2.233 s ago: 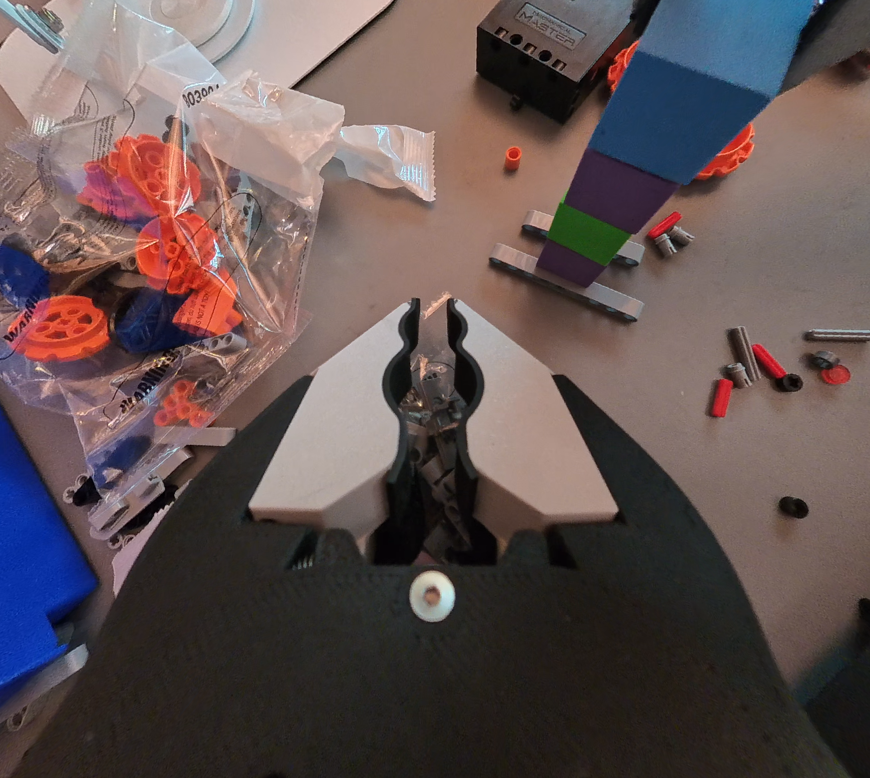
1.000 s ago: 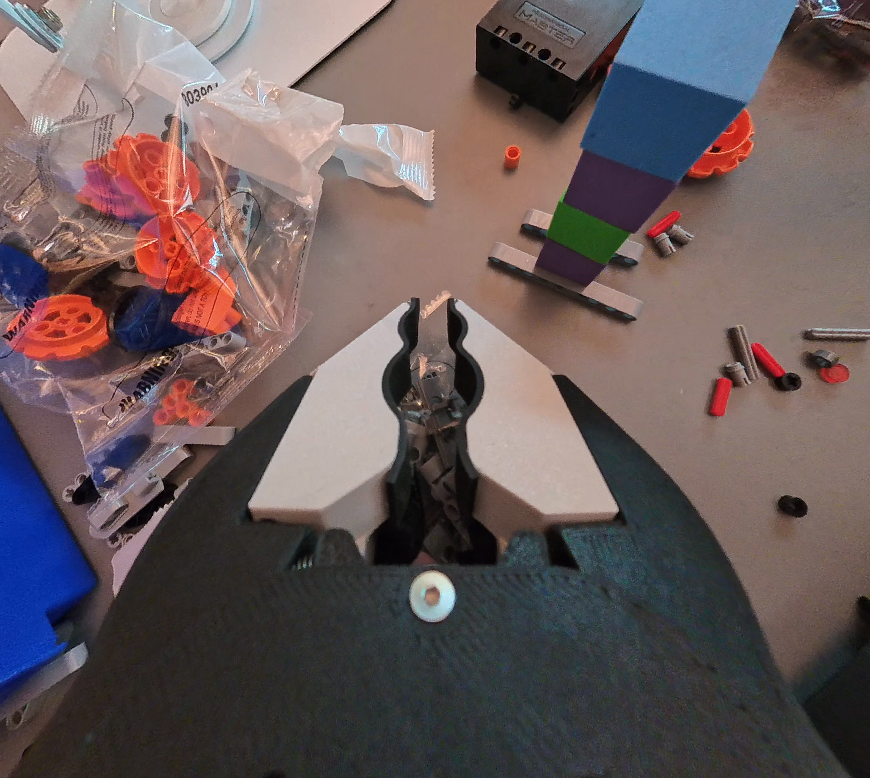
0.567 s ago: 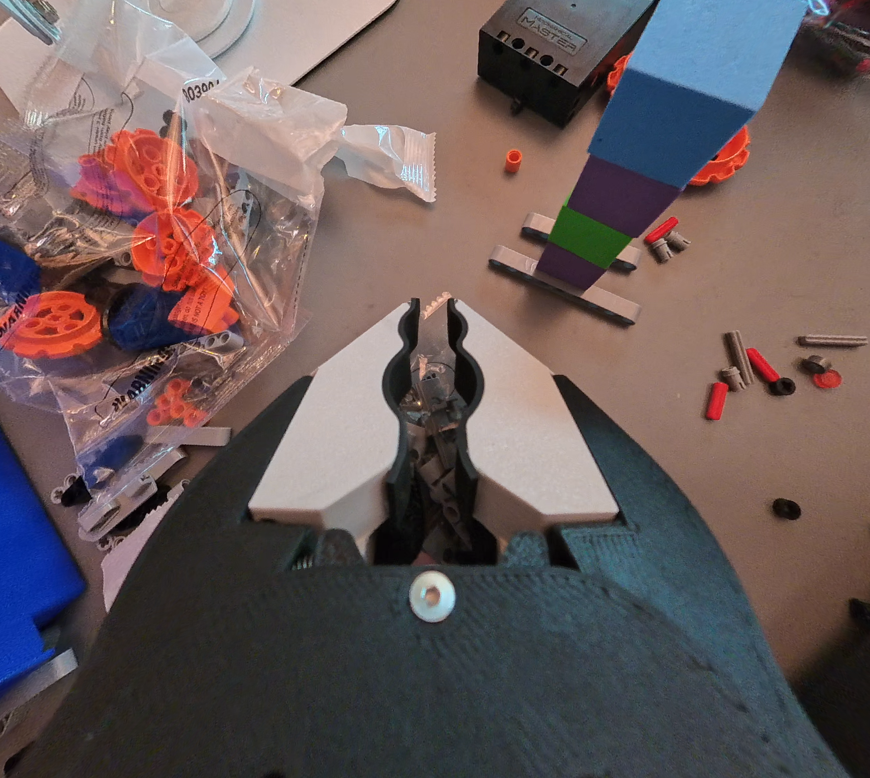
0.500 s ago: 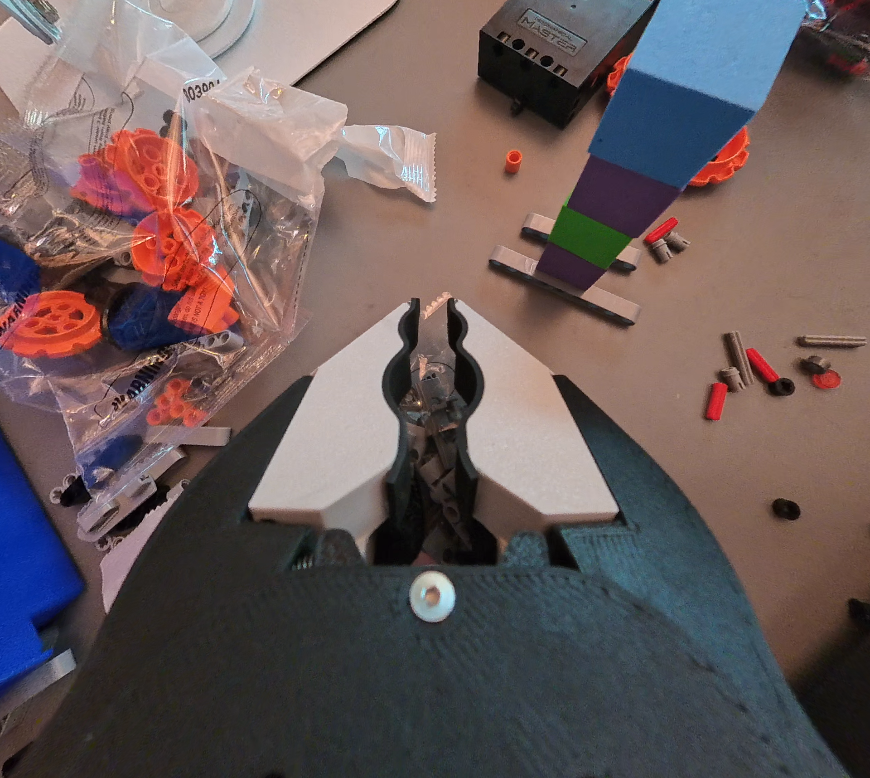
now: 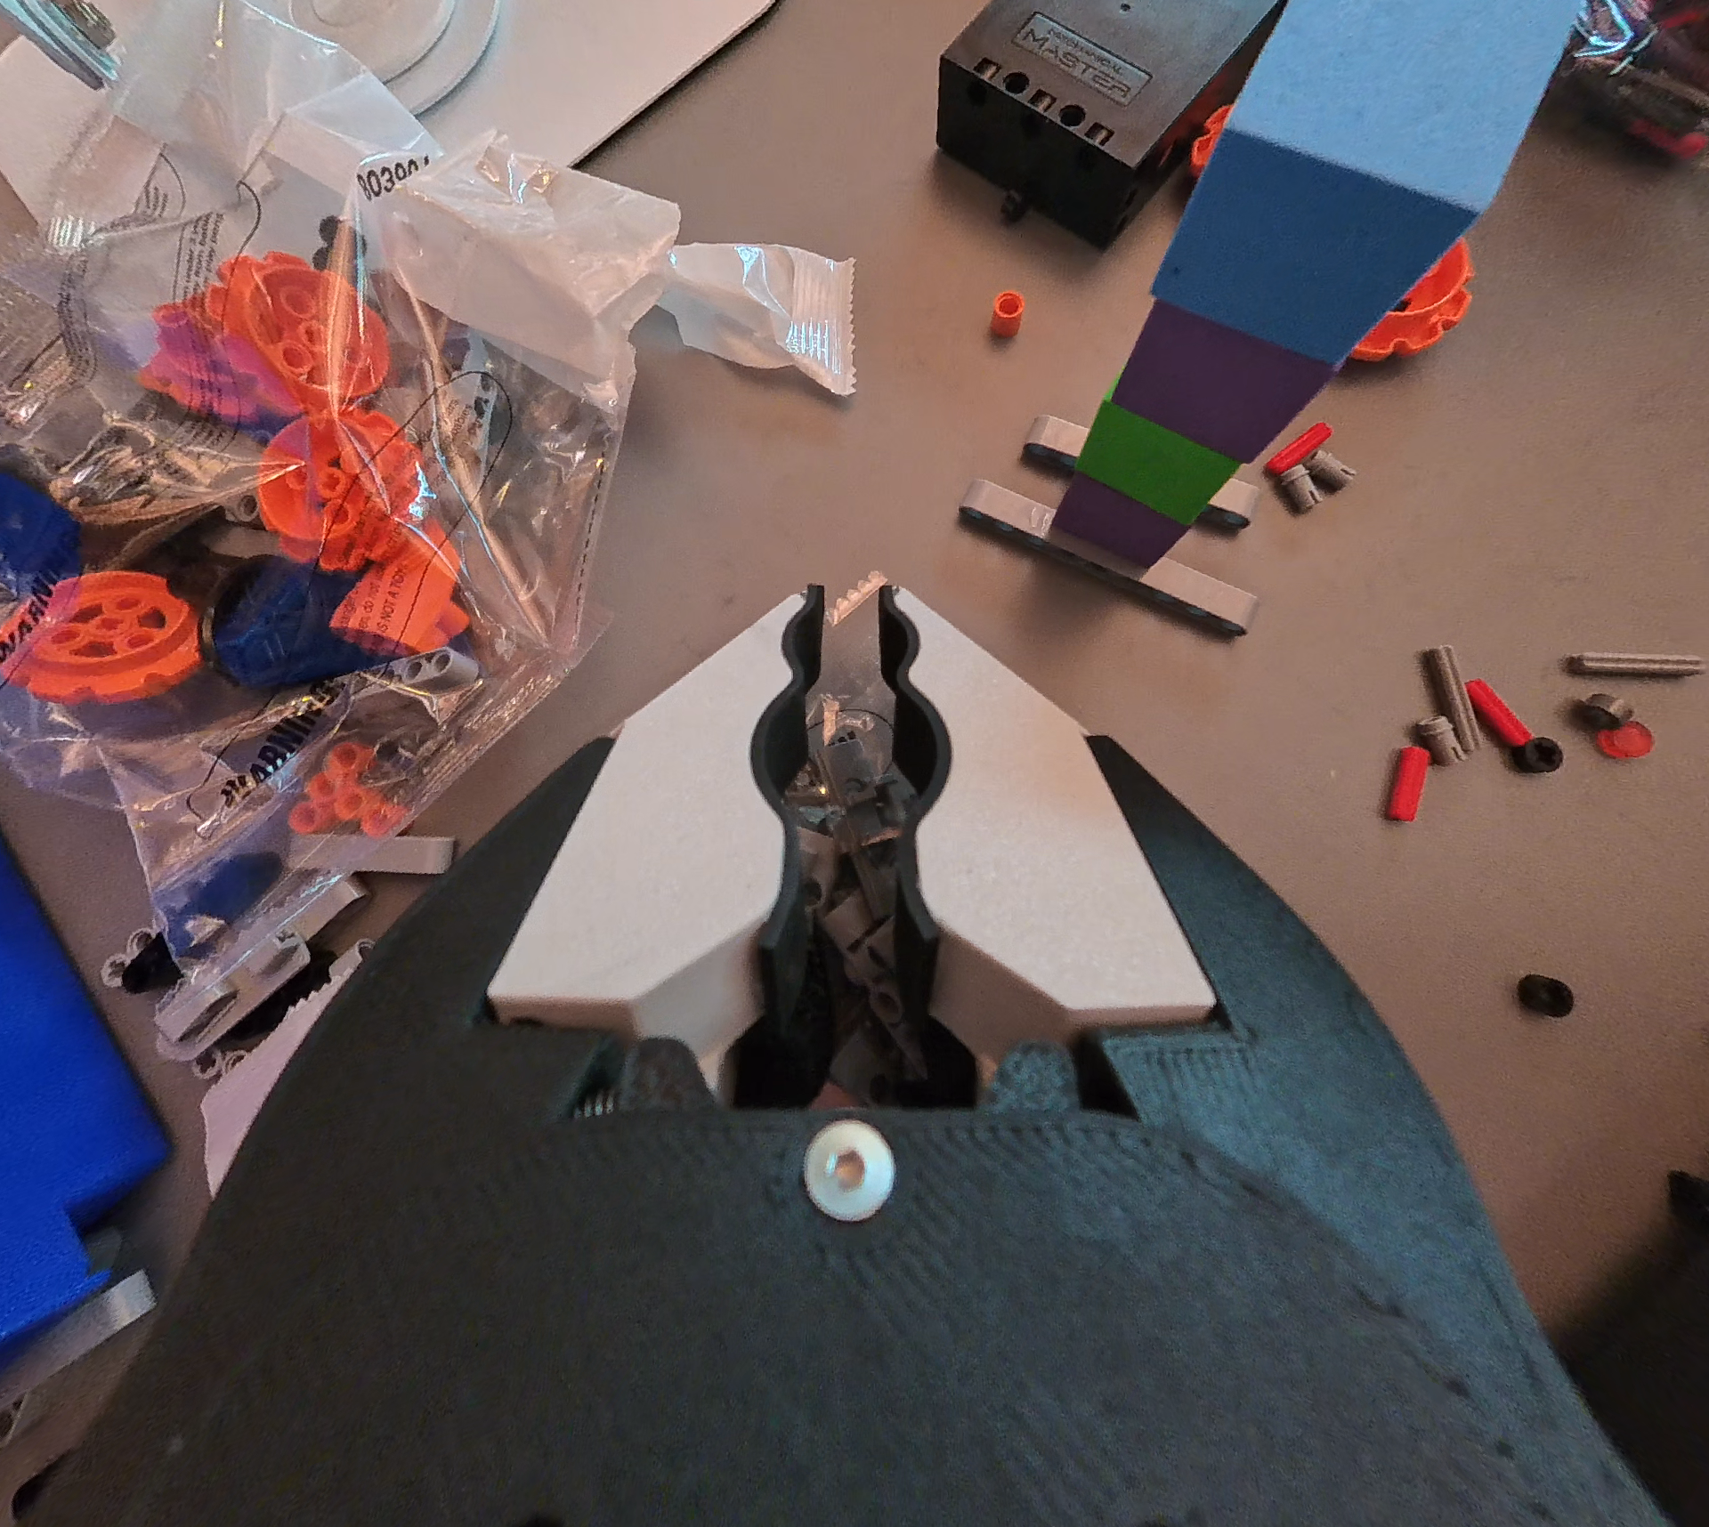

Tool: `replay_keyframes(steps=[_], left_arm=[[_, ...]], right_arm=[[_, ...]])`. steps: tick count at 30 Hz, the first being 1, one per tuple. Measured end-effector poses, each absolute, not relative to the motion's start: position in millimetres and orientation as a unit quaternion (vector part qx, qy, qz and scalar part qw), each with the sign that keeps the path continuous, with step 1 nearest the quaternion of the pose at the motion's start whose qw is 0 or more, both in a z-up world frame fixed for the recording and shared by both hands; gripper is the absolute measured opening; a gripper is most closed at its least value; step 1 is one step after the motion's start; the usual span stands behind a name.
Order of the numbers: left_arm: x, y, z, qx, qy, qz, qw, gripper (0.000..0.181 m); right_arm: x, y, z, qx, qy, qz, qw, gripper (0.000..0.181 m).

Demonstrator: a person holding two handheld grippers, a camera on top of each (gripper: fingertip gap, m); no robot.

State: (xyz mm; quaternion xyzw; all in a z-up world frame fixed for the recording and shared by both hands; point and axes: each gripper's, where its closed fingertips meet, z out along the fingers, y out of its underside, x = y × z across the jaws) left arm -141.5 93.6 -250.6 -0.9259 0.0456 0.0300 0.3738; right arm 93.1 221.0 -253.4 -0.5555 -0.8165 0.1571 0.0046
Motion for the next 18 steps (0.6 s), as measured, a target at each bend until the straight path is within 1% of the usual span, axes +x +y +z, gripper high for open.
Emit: replay_keyframes(steps=[6, 7, 8, 11, 14, 18], left_arm=[[-141.6, 93.4, -250.6, -0.926, 0.045, 0.030, 0.374, 0.010], [-141.6, 93.4, -250.6, -0.926, 0.045, 0.030, 0.374, 0.011], [-141.5, 93.4, -250.6, -0.926, 0.045, 0.030, 0.374, 0.011], [-141.6, 93.5, -250.6, -0.926, 0.045, 0.030, 0.374, 0.010], [-141.5, 93.8, -250.6, -0.926, 0.045, 0.030, 0.373, 0.010], [-141.5, 93.8, -250.6, -0.926, 0.044, 0.028, 0.375, 0.010]], right_arm=[[90.5, 218.1, -260.9, -0.566, -0.810, 0.151, 0.020, 0.038], [89.9, 218.2, -262.3, -0.568, -0.809, 0.148, 0.024, 0.036], [88.8, 217.2, -262.7, -0.569, -0.808, 0.150, 0.028, 0.031], [85.2, 217.5, -260.1, -0.576, -0.801, 0.159, 0.043, 0.030], [76.4, 216.2, -244.6, -0.567, -0.803, 0.171, 0.068, 0.029], [43.8, 193.5, -204.5, -0.501, -0.837, 0.193, 0.106, 0.029]])
